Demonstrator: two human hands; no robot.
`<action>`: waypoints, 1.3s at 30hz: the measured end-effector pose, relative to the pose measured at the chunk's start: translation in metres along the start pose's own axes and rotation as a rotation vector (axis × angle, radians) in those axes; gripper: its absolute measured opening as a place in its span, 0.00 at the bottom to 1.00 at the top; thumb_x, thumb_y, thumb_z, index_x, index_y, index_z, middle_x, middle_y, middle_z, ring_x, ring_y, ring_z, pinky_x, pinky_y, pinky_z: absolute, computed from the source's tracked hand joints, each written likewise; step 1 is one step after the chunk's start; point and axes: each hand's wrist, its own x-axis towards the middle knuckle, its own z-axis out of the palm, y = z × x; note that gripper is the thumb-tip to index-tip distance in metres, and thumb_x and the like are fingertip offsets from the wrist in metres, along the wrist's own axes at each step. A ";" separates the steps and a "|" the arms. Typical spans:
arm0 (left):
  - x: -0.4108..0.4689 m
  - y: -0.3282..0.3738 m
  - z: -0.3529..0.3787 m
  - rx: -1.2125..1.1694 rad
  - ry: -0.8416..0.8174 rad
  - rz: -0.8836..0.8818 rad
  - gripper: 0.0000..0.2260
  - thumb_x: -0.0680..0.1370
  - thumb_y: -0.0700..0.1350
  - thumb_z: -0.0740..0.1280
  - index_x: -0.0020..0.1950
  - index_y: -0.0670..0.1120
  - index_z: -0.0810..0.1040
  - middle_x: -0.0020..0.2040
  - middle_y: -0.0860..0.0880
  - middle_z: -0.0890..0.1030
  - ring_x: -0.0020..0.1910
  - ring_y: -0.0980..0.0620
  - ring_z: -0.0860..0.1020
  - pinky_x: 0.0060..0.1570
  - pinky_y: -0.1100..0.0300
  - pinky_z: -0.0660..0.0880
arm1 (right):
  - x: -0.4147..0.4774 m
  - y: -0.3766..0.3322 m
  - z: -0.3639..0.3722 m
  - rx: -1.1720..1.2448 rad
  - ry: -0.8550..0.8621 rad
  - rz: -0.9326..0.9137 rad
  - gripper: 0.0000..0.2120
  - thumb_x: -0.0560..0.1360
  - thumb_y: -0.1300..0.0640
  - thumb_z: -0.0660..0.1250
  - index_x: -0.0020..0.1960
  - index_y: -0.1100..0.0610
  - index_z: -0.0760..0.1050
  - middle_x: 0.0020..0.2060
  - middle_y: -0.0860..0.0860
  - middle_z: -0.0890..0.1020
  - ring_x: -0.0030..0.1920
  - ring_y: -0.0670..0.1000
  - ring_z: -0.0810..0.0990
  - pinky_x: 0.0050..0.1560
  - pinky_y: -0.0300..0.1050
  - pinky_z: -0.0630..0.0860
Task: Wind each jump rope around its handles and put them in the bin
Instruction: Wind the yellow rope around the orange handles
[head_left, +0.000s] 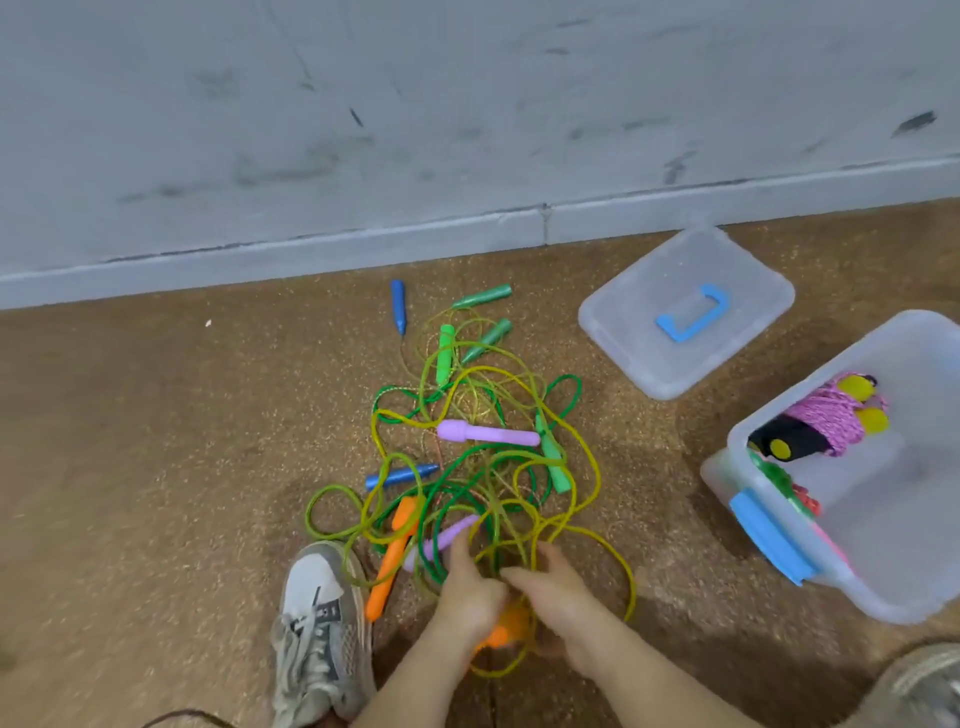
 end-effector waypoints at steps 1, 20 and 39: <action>-0.003 0.010 -0.004 -0.087 -0.009 -0.010 0.36 0.62 0.36 0.67 0.70 0.49 0.67 0.52 0.46 0.82 0.48 0.47 0.81 0.49 0.52 0.79 | 0.000 -0.005 0.006 0.002 0.000 -0.037 0.15 0.73 0.60 0.68 0.58 0.52 0.74 0.46 0.56 0.84 0.40 0.55 0.82 0.38 0.47 0.77; -0.315 0.312 -0.184 -0.360 0.083 1.074 0.03 0.76 0.40 0.68 0.49 0.46 0.77 0.32 0.48 0.77 0.24 0.59 0.73 0.23 0.70 0.65 | -0.418 -0.273 0.051 -0.082 -0.006 -1.404 0.06 0.78 0.66 0.63 0.52 0.57 0.75 0.36 0.54 0.80 0.37 0.50 0.80 0.39 0.45 0.80; -0.303 0.299 -0.193 0.100 0.273 0.992 0.14 0.76 0.51 0.63 0.60 0.49 0.77 0.51 0.54 0.79 0.52 0.57 0.76 0.54 0.64 0.71 | -0.344 -0.270 0.067 -0.523 -0.096 -1.335 0.11 0.81 0.62 0.61 0.45 0.57 0.80 0.33 0.52 0.79 0.31 0.42 0.73 0.32 0.31 0.67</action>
